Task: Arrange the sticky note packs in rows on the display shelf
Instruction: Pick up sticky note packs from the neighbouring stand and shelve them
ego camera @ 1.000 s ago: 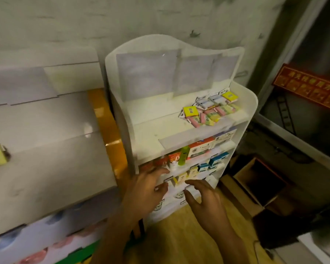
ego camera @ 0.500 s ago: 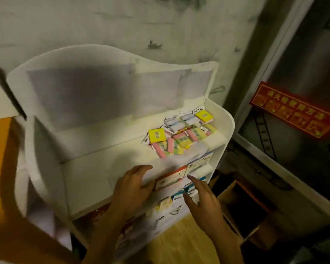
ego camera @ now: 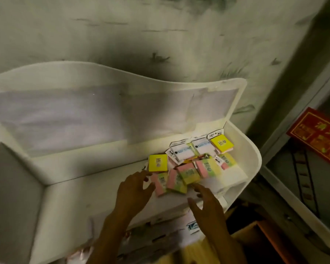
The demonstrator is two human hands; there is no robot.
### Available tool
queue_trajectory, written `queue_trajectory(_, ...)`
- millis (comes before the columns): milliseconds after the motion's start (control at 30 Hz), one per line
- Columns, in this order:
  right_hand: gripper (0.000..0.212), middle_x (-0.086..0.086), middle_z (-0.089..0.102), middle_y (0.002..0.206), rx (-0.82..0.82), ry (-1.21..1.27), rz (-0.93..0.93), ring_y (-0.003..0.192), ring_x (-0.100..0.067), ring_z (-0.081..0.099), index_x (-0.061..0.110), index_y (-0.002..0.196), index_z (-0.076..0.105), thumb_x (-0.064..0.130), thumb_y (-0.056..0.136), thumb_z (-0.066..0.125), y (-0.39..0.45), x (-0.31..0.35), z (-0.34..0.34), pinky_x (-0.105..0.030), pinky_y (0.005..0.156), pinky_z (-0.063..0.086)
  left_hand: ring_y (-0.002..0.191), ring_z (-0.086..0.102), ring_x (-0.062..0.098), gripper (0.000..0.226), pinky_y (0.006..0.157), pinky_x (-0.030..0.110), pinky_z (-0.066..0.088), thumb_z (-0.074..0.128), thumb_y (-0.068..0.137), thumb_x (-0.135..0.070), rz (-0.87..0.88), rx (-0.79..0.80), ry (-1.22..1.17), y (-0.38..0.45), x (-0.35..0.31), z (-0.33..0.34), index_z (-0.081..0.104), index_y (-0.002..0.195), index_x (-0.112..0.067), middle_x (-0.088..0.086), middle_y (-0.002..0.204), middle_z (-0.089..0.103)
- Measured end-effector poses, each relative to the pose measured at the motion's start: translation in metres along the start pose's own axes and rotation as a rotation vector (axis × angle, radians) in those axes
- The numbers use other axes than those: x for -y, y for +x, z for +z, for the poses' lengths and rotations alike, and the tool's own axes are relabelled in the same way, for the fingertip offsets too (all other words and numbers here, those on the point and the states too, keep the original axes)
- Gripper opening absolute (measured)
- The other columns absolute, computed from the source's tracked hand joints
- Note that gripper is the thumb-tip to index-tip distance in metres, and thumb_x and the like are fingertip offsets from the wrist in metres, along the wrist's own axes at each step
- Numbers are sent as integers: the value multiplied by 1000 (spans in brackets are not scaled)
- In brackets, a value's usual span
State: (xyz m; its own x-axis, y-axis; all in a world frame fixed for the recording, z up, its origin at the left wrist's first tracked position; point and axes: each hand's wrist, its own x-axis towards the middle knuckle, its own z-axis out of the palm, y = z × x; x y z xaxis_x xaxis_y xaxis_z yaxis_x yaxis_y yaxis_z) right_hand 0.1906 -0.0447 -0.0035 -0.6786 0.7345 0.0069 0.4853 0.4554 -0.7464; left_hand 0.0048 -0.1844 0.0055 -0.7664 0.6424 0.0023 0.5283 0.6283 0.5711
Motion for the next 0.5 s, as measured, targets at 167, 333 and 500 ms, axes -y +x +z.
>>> queue_trajectory(167, 25, 9, 67, 105, -1, 61, 40, 99, -14, 61, 33, 116, 61, 25, 92, 63, 64, -22, -25, -29, 80, 47, 94, 62, 12, 31, 82, 32, 51, 60, 88, -45, -99, -33, -32, 40, -38, 26, 62, 118, -36, -12, 106, 67)
queue_trajectory(333, 21, 5, 65, 92, -75, 54, 25, 87, -16, 60, 24, 110, 67, 16, 92, 62, 127, -36, -56, -26, 75, 42, 101, 64, 16, 34, 79, 28, 48, 57, 89, -48, -195, -92, -21, 81, -93, 57, 66, 115, -29, -6, 110, 69)
queue_trajectory(500, 12, 7, 64, 90, -108, 49, 57, 87, -16, 60, 25, 101, 67, 20, 90, 64, 174, -59, -84, -31, 79, 49, 117, 56, 27, 55, 93, 36, 47, 51, 90, -57, -332, -112, -7, 116, -127, 90, 56, 130, -19, 6, 128, 60)
